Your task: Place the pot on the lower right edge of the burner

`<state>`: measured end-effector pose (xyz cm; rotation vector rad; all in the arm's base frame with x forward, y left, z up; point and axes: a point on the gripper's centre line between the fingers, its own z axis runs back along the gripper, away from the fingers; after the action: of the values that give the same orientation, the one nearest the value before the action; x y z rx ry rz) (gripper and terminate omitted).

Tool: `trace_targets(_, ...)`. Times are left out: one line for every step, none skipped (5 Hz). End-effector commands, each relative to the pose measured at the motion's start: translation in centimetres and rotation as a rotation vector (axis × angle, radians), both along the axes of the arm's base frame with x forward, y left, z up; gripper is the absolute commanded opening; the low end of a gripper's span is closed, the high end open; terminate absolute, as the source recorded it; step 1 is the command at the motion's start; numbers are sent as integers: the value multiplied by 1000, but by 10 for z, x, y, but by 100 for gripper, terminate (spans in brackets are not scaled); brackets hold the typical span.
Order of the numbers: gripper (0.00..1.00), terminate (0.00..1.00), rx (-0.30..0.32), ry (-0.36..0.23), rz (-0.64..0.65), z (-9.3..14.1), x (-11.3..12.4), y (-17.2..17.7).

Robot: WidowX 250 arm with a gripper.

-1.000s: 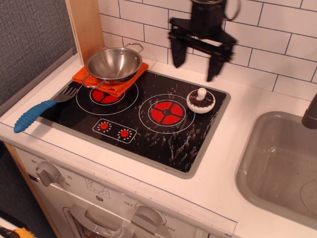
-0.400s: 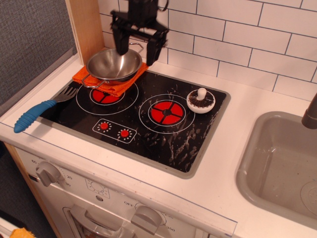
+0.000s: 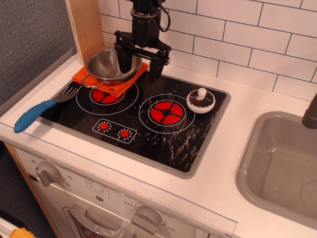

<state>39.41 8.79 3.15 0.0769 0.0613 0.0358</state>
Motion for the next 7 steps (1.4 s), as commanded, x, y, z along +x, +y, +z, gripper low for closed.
trace_targets(0, 0, 27, -56, -10, 23, 3, 1)
trace_targets(0, 0, 30, -54, -23, 28, 5, -2)
trace_targets(0, 0, 27, -95, -45, 54, 5, -1)
trace_targets(0, 0, 43, -139, -97, 89, -6, -16)
trace_targets(0, 0, 12, -154, -169, 100, -28, -52)
trace_targets(0, 0, -4, -122, -208, 91, -65, -86)
trace_targets(0, 0, 0, -98, -194, 83, -103, -101)
